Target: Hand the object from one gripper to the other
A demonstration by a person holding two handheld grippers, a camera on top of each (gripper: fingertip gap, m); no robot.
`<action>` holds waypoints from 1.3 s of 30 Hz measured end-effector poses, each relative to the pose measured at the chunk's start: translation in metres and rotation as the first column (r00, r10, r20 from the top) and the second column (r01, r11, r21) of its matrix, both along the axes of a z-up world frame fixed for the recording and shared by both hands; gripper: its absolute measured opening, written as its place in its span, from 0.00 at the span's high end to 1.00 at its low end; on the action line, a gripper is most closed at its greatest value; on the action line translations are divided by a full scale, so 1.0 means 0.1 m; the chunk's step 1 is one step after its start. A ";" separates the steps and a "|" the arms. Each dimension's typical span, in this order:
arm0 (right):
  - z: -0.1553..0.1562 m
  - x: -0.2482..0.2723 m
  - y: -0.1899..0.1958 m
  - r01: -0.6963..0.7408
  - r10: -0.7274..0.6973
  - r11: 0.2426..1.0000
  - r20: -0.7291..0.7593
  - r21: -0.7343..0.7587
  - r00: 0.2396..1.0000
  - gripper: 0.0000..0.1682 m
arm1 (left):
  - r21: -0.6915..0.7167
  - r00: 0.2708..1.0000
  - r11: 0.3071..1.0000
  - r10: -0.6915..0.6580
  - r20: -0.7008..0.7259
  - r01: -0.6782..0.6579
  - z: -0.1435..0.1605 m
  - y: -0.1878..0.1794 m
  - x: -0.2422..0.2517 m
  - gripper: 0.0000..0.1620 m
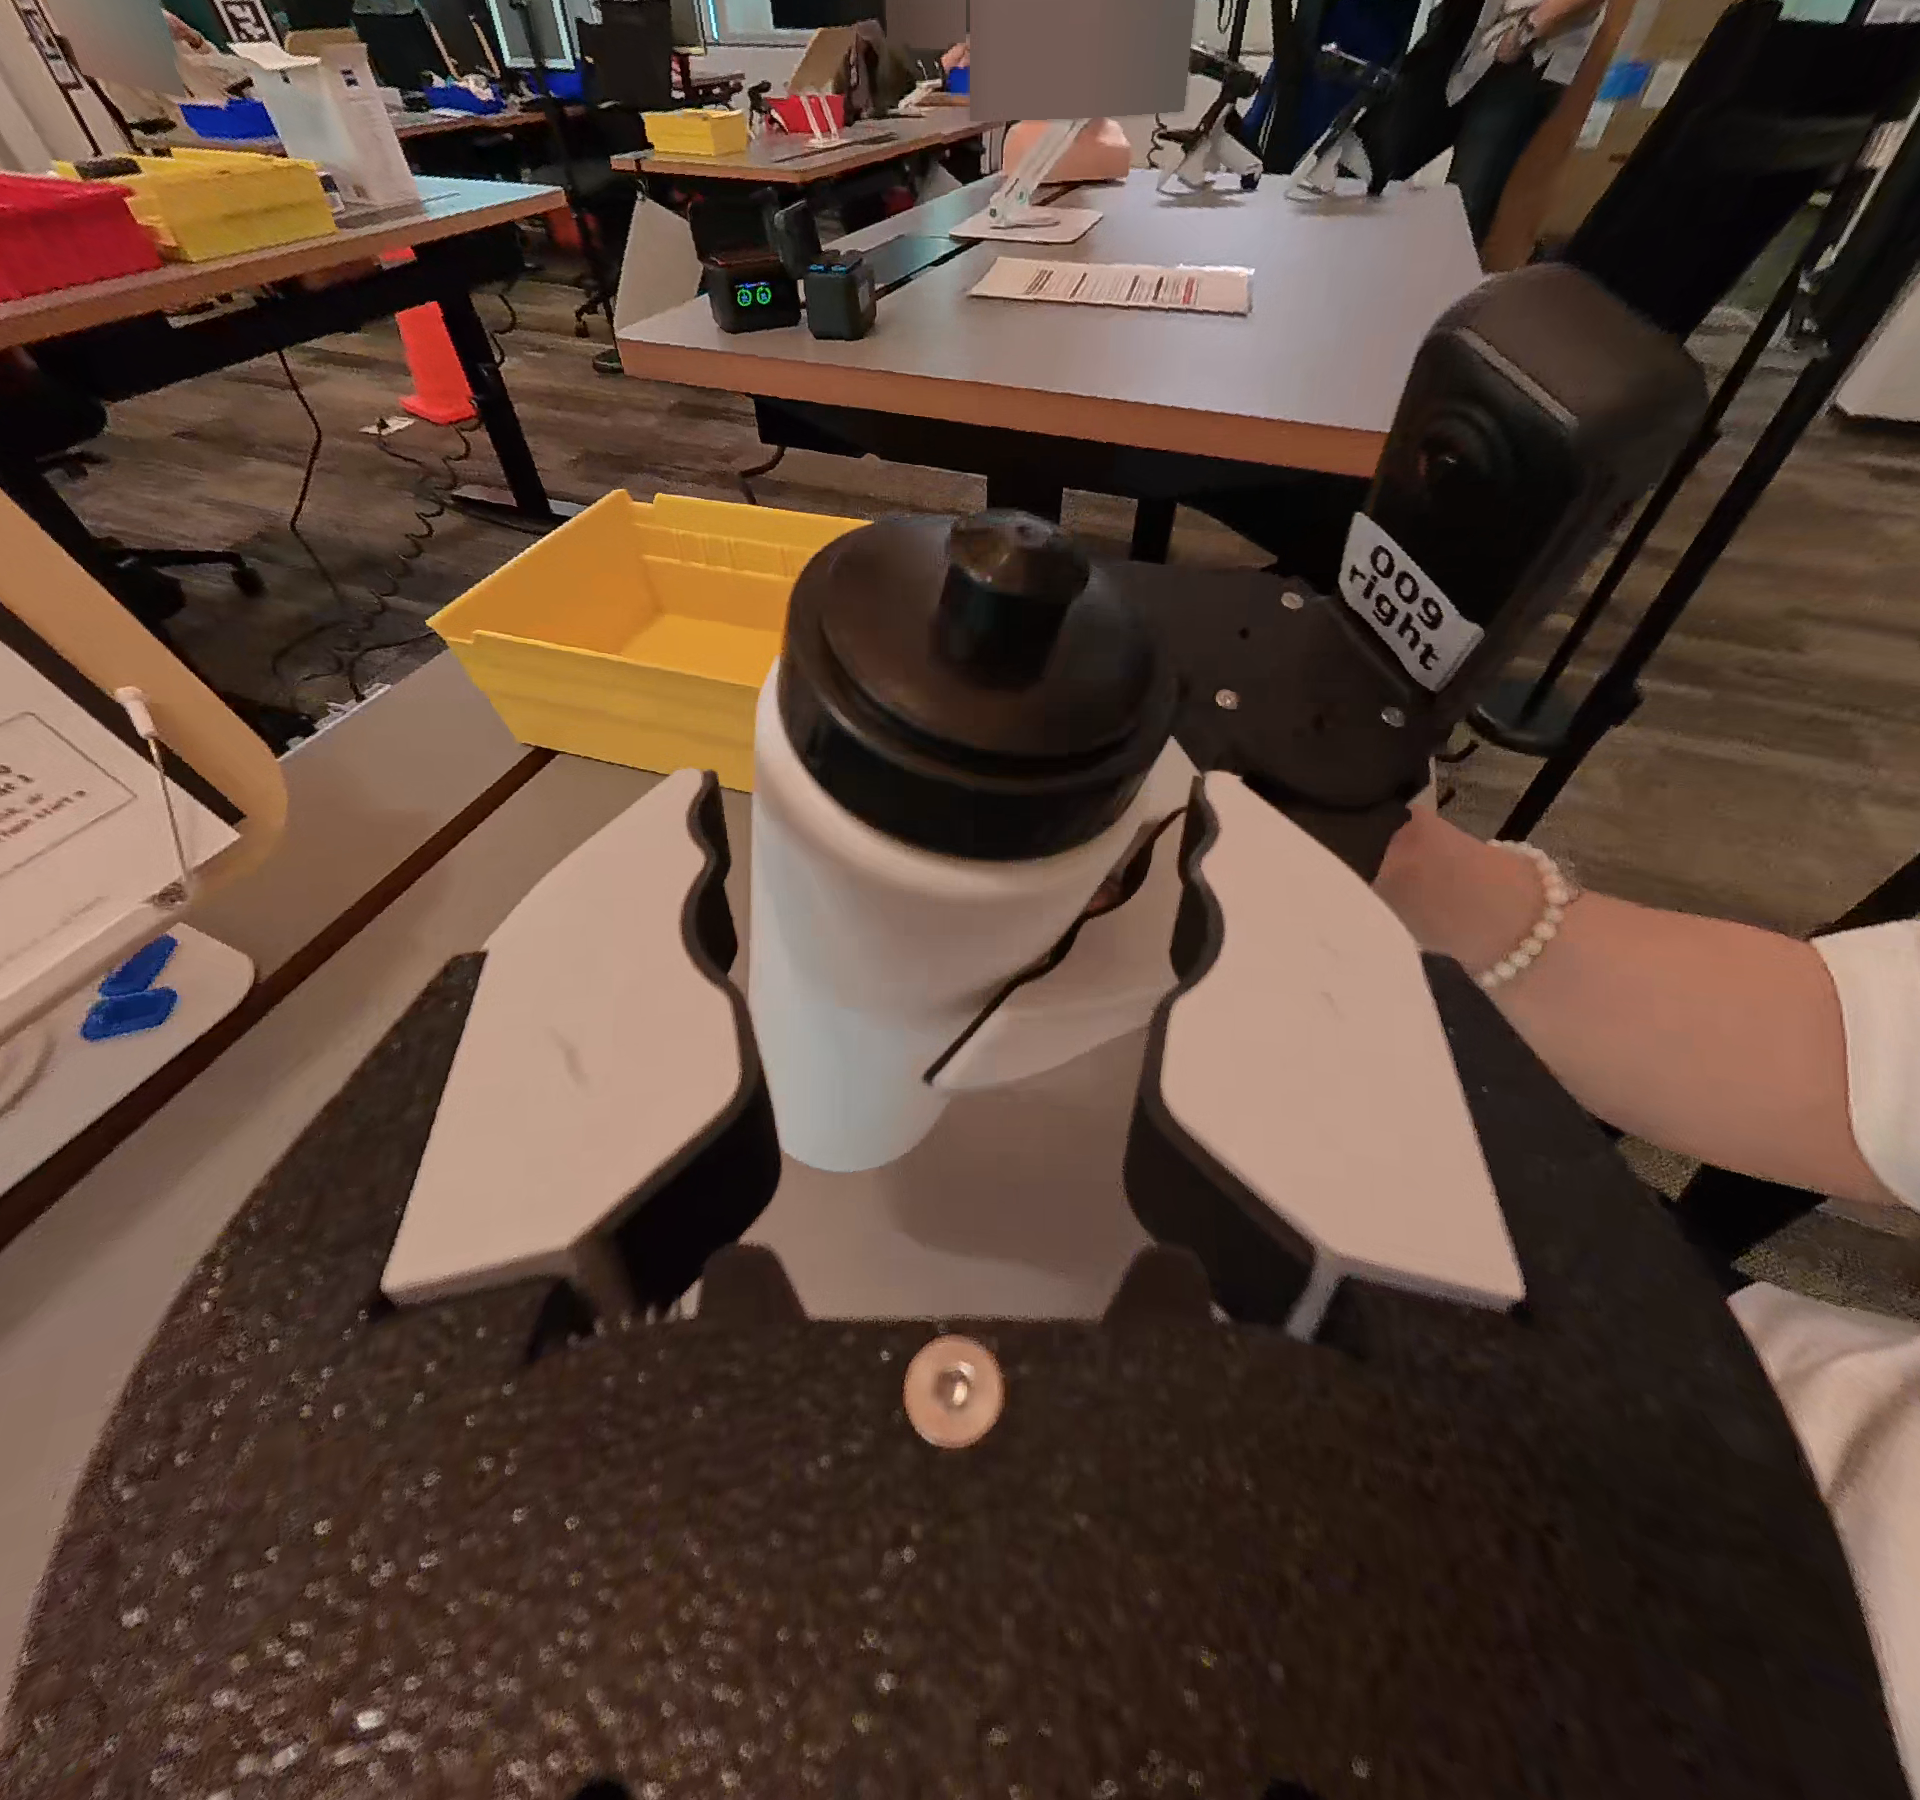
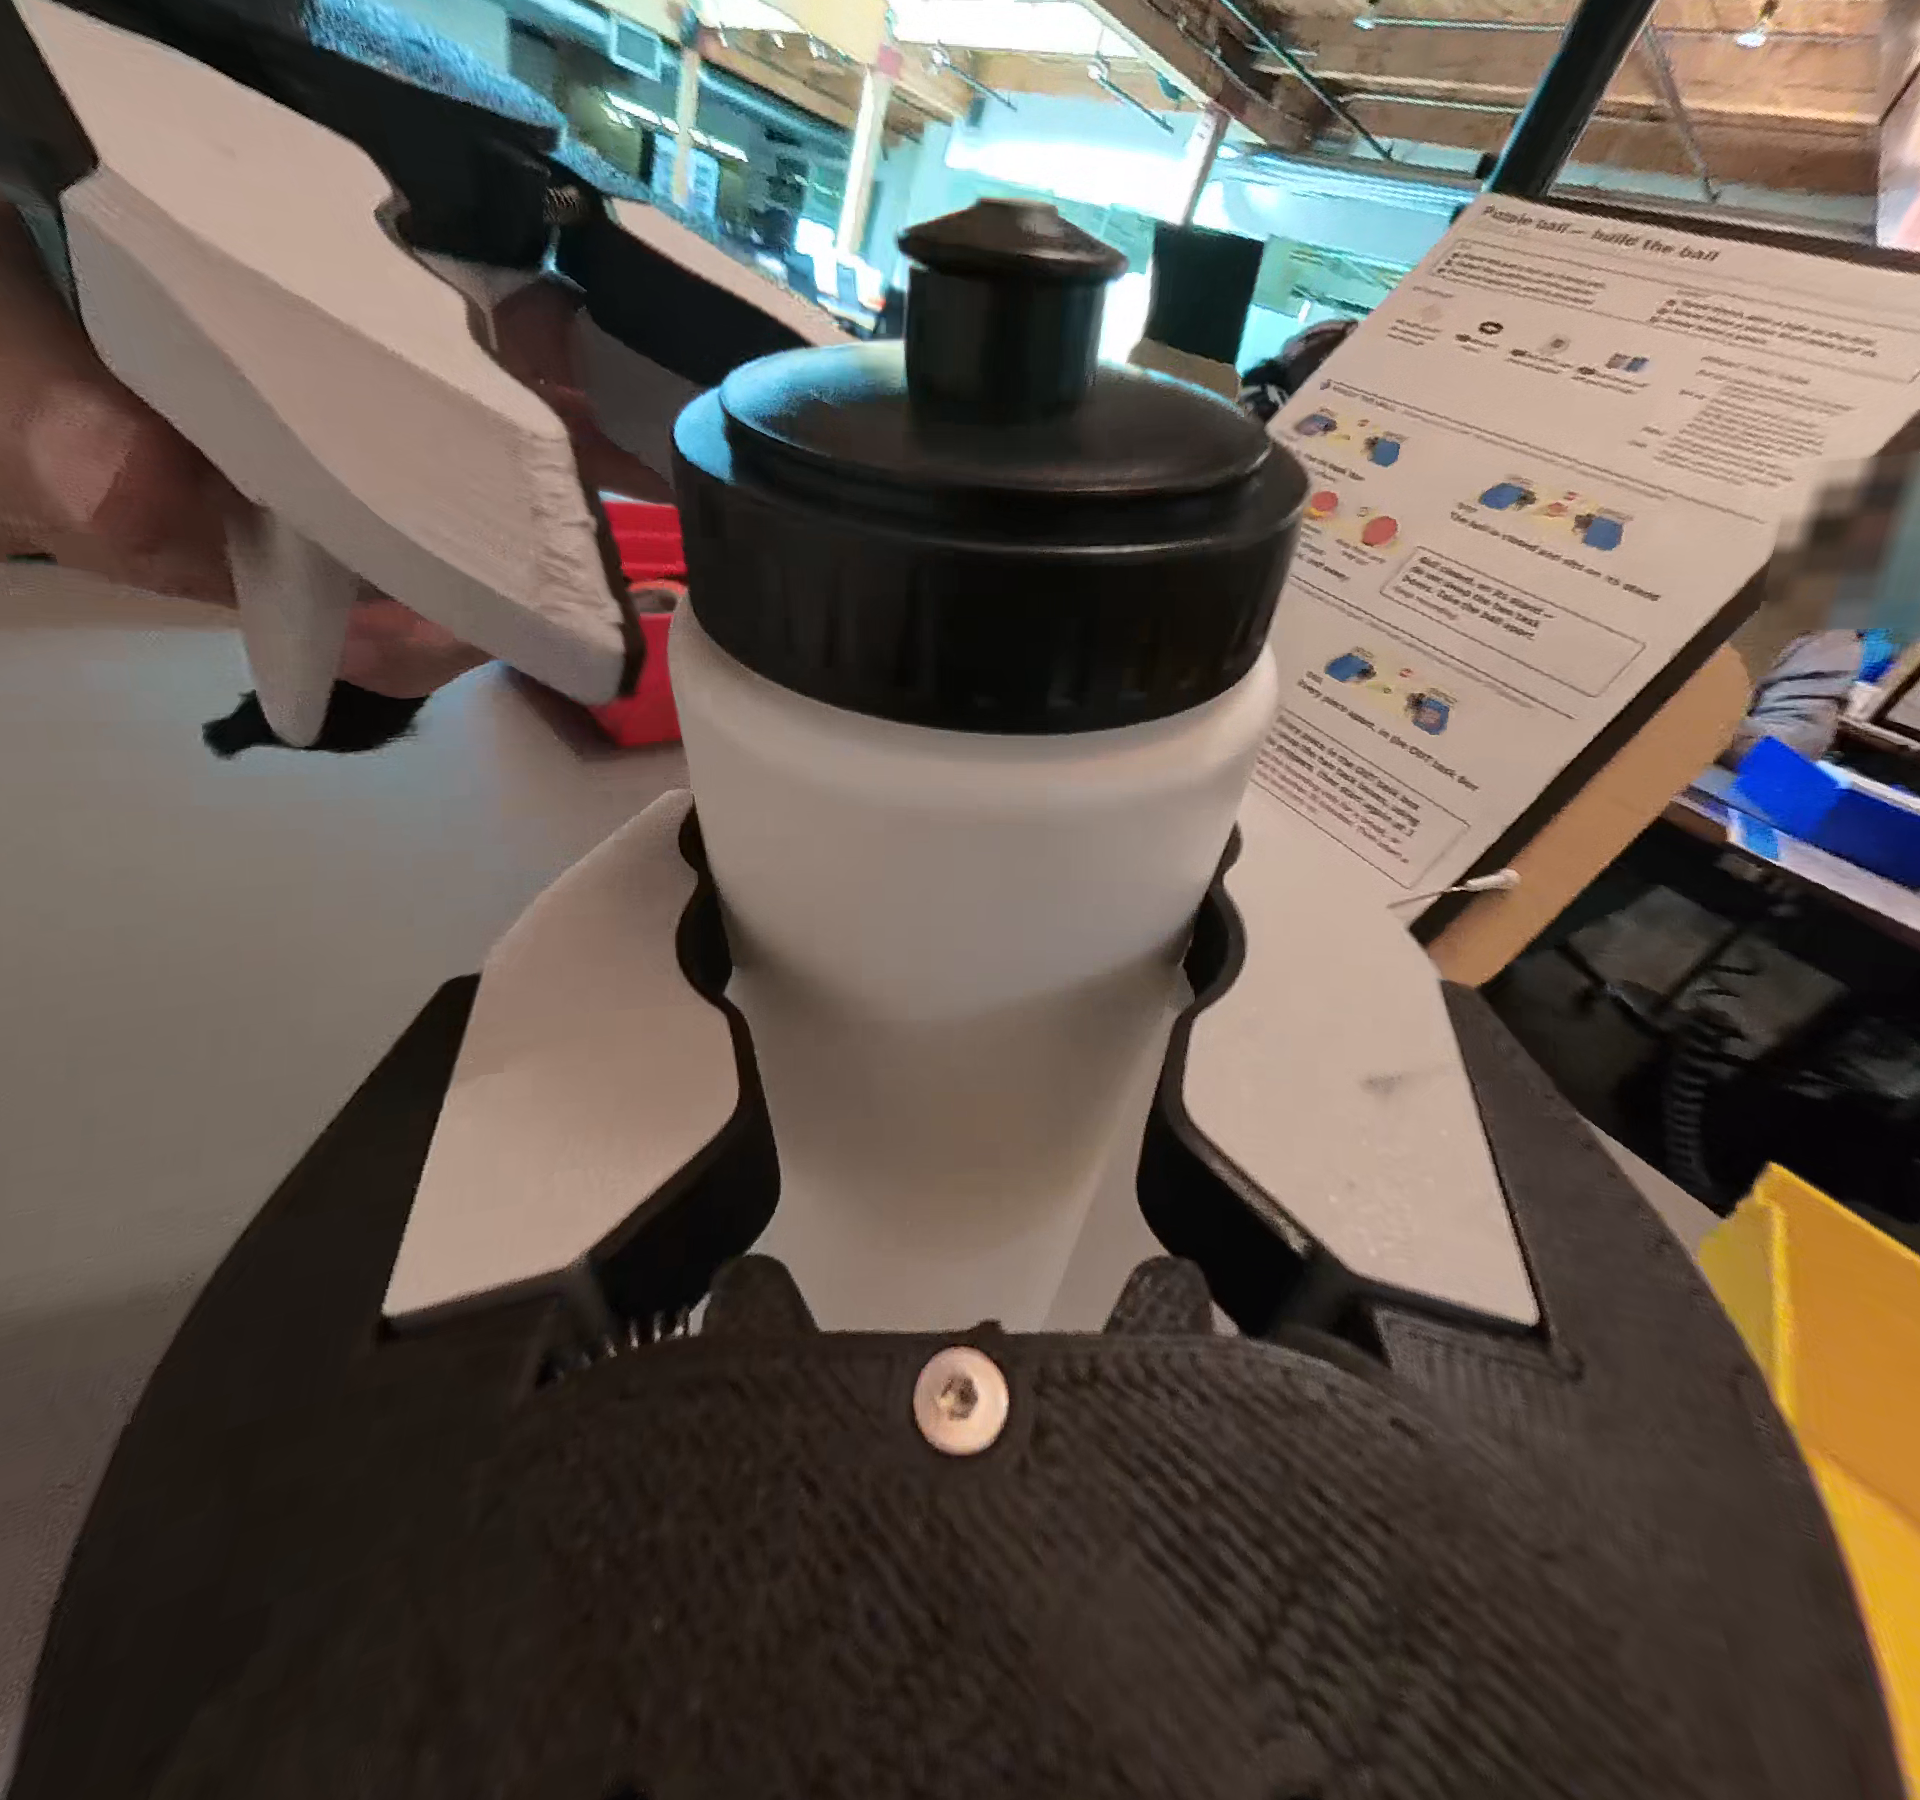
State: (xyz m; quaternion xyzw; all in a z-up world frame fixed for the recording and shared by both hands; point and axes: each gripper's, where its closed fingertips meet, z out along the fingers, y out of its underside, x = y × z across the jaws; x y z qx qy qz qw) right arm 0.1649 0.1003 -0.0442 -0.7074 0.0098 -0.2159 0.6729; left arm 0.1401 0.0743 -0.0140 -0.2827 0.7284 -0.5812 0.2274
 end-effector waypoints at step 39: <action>-0.50 0.14 -0.27 0.086 -0.085 0.996 -0.023 0.035 0.996 0.38 | -0.476 0.981 0.864 0.091 -0.172 -0.163 0.05 0.48 0.24 0.51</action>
